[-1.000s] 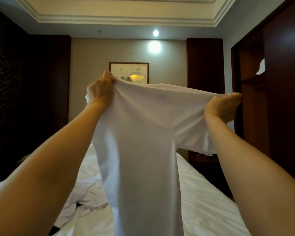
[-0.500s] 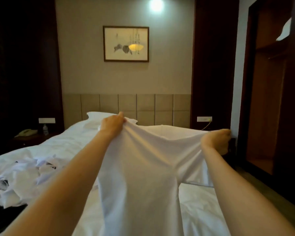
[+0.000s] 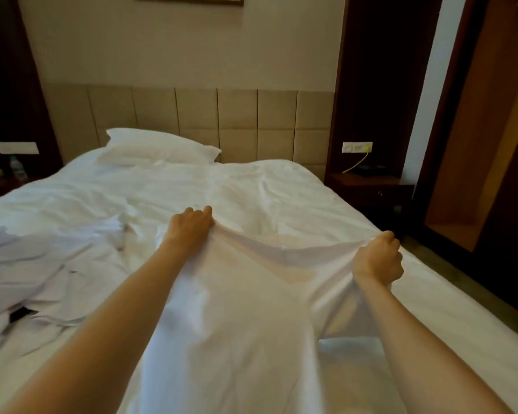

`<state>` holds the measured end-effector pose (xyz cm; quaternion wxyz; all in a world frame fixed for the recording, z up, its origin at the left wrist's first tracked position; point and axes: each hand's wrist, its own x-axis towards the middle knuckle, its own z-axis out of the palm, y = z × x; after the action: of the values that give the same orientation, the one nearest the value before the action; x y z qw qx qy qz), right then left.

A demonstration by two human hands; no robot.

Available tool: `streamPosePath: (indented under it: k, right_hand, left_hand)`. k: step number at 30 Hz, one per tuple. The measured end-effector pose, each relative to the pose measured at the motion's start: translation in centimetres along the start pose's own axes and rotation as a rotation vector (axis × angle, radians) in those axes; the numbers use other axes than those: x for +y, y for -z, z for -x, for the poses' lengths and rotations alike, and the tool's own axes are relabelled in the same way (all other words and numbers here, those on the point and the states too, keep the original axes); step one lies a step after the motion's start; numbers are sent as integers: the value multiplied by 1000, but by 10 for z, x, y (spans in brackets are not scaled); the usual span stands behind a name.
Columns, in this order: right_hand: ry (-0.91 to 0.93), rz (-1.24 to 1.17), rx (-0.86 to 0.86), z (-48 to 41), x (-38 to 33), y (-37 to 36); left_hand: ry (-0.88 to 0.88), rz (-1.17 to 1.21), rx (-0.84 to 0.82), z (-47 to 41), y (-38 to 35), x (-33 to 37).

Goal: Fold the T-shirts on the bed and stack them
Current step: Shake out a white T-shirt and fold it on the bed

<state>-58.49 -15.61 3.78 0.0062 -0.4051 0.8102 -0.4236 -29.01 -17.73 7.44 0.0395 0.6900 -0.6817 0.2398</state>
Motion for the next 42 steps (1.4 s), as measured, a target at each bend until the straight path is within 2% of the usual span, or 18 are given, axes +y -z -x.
streamPosePath:
  k: [4,7,9,11,15,18,20,23,25,27,29,30,34,37,38,42]
  right_hand:
    - [48,145,-46,-21,23,-61]
    - [79,220,-107,-30,44,-101]
    - [-22,209,-199,-31,59,-117]
    - [-156,124,-266,-34,73,-121]
    - [-382,-166,-457,-47,87,-106]
    - [-527,-259,-702,-46,85,-88]
    - [-511,-323,-857,-39,86,-76]
    - [-484,-456,-1008,-26,89,-60]
    - [-503,-649,-933,-22,91,-56]
    - [-542,-822,-753,-22,94,-55]
    - [-565,-792,-608,-18,101,-53]
    - [-557,-723,-590,-16,106,-52]
    - [-618,-685,-753,-9,107,-44]
    - [-553,-509,-917,-2,92,-38]
    - [-522,-454,-925,0,89,-38]
    - [-371,-411,-740,2,54,-31]
  left_hand:
    - [-70,-113,8,-25,-72,22]
    - [-44,-120,52,-27,-121,36]
    - [-122,-44,130,-25,-160,41]
    - [-130,5,111,-22,-181,45]
    - [43,-15,-4,-12,-162,55]
    - [129,238,-31,-6,-128,73]
    - [58,501,-27,5,-105,101]
    - [-201,623,-199,32,-91,152]
    - [-276,583,-373,44,-105,172]
    - [-236,574,-475,47,-123,175]
    - [-196,572,-466,47,-131,174]
    - [-194,565,-450,48,-132,174]
    - [-183,615,-401,52,-125,169]
    - [-196,609,-421,61,-120,160]
    - [-196,584,-411,64,-117,157]
    - [-91,443,-292,63,-102,139]
